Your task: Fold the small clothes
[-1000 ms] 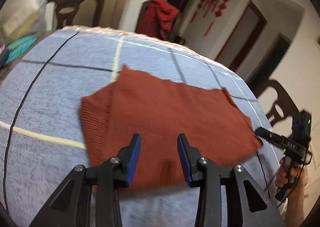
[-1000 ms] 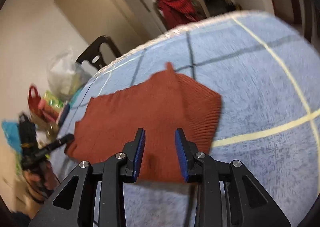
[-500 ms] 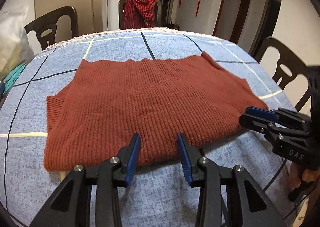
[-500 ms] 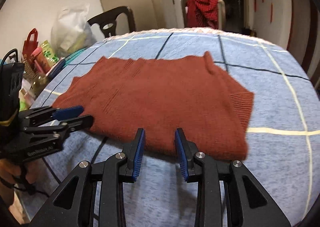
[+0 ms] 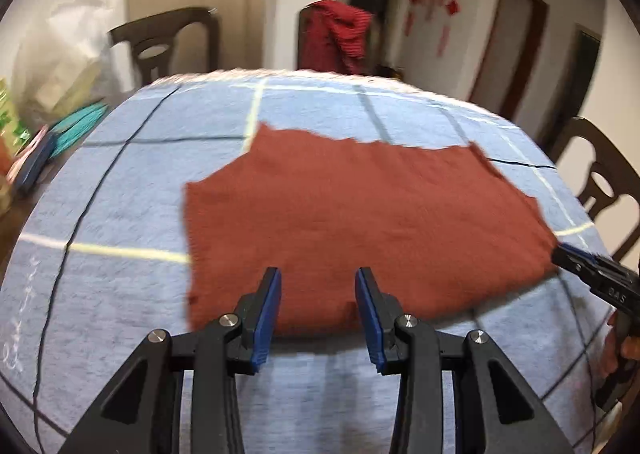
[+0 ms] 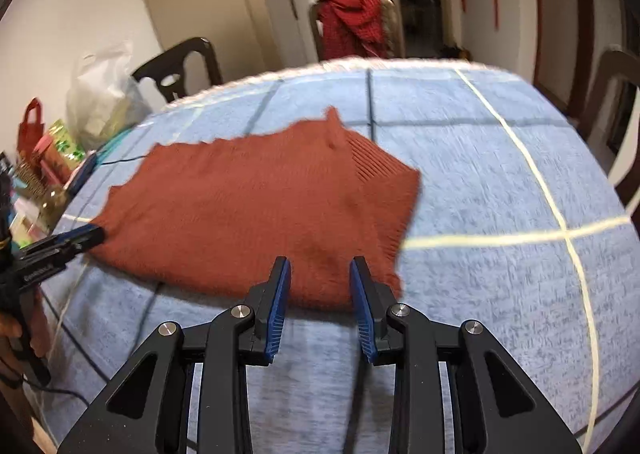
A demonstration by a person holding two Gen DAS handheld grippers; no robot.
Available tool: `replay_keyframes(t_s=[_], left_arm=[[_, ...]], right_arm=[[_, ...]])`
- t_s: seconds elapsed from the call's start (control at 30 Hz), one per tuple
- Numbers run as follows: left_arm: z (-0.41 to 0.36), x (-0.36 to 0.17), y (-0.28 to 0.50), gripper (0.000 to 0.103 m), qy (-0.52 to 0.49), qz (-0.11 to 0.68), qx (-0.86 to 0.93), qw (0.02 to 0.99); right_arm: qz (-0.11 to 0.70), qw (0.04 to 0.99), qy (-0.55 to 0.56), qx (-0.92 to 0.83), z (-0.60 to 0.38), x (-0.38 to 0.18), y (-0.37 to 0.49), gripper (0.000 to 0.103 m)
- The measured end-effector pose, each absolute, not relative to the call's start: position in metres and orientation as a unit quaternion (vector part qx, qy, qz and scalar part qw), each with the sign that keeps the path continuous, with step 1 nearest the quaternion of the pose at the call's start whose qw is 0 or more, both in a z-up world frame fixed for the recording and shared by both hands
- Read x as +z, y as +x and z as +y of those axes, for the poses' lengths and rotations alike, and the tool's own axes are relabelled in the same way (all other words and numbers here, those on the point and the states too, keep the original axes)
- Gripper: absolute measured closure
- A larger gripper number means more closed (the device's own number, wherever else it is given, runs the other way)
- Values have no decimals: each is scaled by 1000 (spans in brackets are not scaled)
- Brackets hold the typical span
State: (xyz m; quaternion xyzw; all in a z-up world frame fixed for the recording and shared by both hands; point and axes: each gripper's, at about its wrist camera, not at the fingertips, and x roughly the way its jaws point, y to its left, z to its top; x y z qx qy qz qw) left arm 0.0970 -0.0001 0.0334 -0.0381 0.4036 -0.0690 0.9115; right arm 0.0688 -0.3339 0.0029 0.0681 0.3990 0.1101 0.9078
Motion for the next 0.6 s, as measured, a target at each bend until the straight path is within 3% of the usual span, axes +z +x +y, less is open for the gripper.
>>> replay_keyframes(t_s=[0.6], left_arm=[[13, 16, 90, 61, -58, 411, -59, 908]], right_arm=[[402, 908, 44, 110, -327, -1, 69, 71]])
